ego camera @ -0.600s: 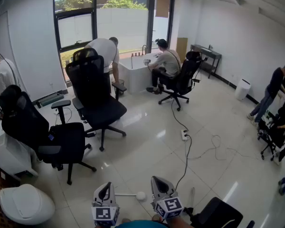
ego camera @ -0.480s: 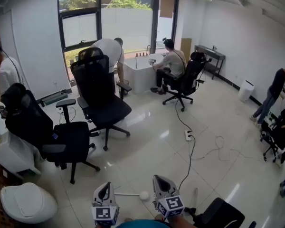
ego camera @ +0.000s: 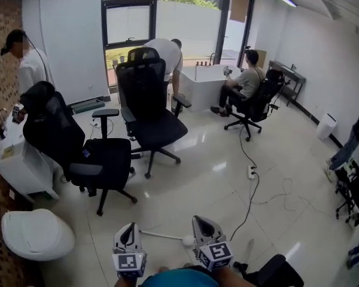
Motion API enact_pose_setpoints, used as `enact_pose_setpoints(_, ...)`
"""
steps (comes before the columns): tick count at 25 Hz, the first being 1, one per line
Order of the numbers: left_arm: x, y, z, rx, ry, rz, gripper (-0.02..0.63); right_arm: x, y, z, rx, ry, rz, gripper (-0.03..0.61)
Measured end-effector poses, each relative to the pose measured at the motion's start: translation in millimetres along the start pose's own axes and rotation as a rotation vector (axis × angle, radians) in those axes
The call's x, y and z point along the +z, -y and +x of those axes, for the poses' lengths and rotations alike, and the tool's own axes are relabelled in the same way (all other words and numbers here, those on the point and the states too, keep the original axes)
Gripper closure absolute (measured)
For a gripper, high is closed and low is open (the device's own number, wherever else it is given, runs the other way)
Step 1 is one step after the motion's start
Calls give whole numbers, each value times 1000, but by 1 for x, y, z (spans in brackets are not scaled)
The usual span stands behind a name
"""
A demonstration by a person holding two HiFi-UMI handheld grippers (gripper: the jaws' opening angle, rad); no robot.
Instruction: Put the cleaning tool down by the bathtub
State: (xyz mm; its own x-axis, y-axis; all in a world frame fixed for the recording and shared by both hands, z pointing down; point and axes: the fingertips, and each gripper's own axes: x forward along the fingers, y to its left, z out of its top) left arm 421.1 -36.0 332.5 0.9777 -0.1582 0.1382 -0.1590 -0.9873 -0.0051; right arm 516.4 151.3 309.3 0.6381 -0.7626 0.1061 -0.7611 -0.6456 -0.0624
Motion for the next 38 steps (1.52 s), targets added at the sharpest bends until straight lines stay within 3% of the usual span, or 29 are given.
enact_pose_setpoints(15,-27,-1,-11,154,-53,51,614,-41,14,35,188,-78,41,575)
enact_pose_setpoints(21,-27,-2,-8,214,-66,27,614,-72,19,49,263,-150,35,561)
enact_pose_setpoints(26,-40,-25,-15,201,-44,-22,614,-82,-2,64,285,-168,-25,545)
enact_pose_setpoints(28,-48,-39,-14,186,-46,-38,578,-85,-8,72,269,-175,-55,521)
enact_pose_setpoints(31,-52,-61,-14,163,-46,-48,575,-94,-20,77,245,-208,-53,518)
enact_pose_setpoints(38,-75,-89,-4,74,-68,-26,547,-119,-32,89,206,-229,-113,495)
